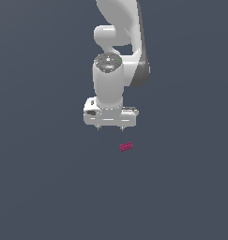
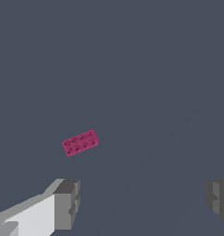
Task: Pick up the object and move it to a goal position.
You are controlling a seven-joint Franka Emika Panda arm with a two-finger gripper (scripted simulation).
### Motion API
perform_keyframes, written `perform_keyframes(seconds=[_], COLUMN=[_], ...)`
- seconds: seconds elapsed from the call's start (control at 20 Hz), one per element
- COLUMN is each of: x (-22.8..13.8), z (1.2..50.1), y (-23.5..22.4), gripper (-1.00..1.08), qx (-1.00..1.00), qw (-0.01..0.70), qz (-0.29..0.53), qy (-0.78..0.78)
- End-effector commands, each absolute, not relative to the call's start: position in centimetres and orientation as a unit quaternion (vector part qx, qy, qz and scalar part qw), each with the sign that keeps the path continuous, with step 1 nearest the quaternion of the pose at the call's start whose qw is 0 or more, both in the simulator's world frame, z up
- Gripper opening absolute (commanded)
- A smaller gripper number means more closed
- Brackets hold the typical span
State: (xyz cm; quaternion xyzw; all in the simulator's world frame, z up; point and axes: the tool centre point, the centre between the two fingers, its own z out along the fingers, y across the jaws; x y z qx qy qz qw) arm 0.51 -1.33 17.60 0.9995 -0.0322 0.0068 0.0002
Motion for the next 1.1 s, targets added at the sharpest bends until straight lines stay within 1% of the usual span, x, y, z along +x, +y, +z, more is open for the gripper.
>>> perform_keyframes(seconds=[0.0, 0.45, 1.05], x=[0.5, 0.4, 0.4], z=[17.6, 17.2, 16.9], y=[-1.3, -3.0, -2.7], gripper=[1.0, 1.0, 1.0], qx=[0.999, 0.999, 0.998], qw=[0.0, -0.004, -0.004], qz=[0.007, 0.002, 0.002], qy=[-0.032, -0.046, -0.062])
